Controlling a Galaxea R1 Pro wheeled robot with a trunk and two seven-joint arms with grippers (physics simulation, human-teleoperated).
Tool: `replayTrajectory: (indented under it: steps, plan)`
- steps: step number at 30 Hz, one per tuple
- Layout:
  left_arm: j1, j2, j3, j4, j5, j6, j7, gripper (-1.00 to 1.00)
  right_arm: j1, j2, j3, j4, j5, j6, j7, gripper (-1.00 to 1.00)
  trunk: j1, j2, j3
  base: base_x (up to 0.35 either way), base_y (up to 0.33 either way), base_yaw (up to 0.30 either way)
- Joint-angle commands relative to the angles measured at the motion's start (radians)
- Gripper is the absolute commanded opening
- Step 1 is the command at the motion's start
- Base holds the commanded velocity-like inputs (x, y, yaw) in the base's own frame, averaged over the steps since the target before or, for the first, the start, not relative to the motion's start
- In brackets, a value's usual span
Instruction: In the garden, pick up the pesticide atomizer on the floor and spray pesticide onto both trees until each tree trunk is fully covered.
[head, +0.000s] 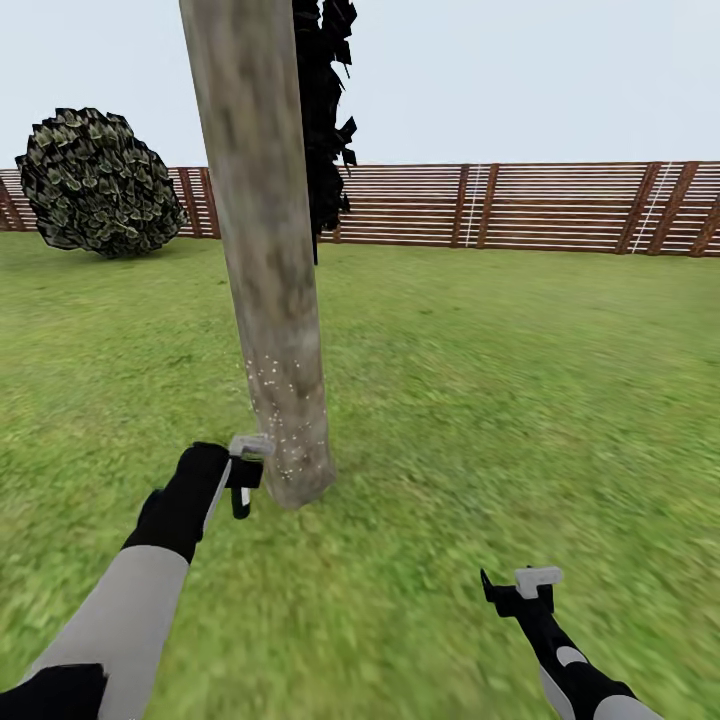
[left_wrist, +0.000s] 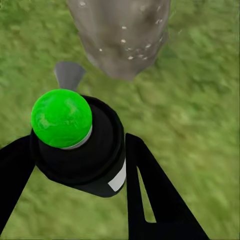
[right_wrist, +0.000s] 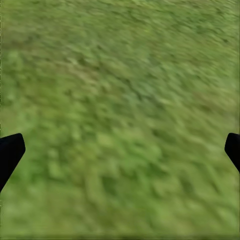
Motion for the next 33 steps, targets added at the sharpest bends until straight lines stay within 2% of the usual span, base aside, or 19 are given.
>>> replayTrajectory:
  steps: [1, 2, 3, 5, 9, 10, 12, 15, 20, 27, 33]
  plan:
    - [0.001, -0.004, 0.043, 0.031, 0.004, -0.025, 0.013, -1.00, 0.000, 0.002, 0.000, 0.000, 0.000, 0.000, 0.002, 1.00, 0.000, 0.000, 0.000, 0.000, 0.000, 0.000]
    - [0.002, -0.004, 0.091, 0.069, 0.005, -0.055, 0.027, -1.00, 0.000, 0.004, 0.001, 0.000, 0.000, 0.000, 0.003, 1.00, 0.000, 0.000, 0.000, 0.000, 0.000, 0.000]
    - [0.003, -0.005, 0.122, 0.100, 0.004, -0.089, 0.036, -1.00, 0.000, 0.005, 0.001, 0.001, 0.001, 0.000, 0.004, 1.00, 0.000, 0.000, 0.000, 0.000, 0.000, 0.000]
    - [0.003, -0.004, 0.190, 0.236, 0.001, -0.253, 0.091, -1.00, 0.000, 0.008, 0.001, 0.001, 0.001, 0.000, 0.005, 1.00, 0.000, 0.000, 0.000, 0.000, 0.000, 0.000]
    - [0.003, -0.001, 0.215, 0.448, 0.009, -0.445, 0.254, -1.00, 0.000, 0.010, 0.001, 0.000, 0.001, 0.000, 0.004, 1.00, 0.000, 0.000, 0.000, 0.000, 0.000, 0.000]
    - [0.003, 0.001, 0.221, 0.484, 0.020, -0.493, 0.283, -1.00, 0.000, 0.011, 0.001, 0.000, 0.001, 0.000, 0.003, 1.00, 0.000, 0.000, 0.000, 0.000, 0.000, 0.000]
    - [0.003, -0.002, 0.236, 0.515, 0.054, -0.538, 0.306, -1.00, 0.000, 0.011, 0.001, 0.001, 0.001, 0.001, 0.003, 1.00, 0.000, 0.000, 0.000, 0.000, 0.000, 0.000]
    - [0.011, -0.005, 0.245, 0.531, 0.077, -0.558, 0.304, -1.00, 0.000, 0.011, 0.001, 0.001, 0.001, 0.000, 0.002, 1.00, 0.000, 0.000, 0.000, 0.000, 0.000, 0.000]
    - [0.017, -0.008, 0.247, 0.533, 0.084, -0.563, 0.300, -1.00, 0.000, 0.008, 0.000, 0.003, -0.001, 0.002, -0.001, 1.00, 0.000, 0.000, 0.000, 0.000, -0.024, 0.000]
    - [0.018, -0.013, 0.247, 0.534, 0.096, -0.568, 0.300, -1.00, 0.000, 0.007, 0.000, 0.004, -0.002, 0.002, -0.001, 1.00, 0.000, 0.000, 0.000, 0.000, -0.238, 0.027]
    - [0.026, -0.014, 0.247, 0.531, 0.096, -0.569, 0.300, -1.00, 0.000, 0.009, 0.000, 0.004, -0.002, 0.002, -0.002, 1.00, 0.000, 0.000, 0.000, 0.026, -0.270, 0.230]
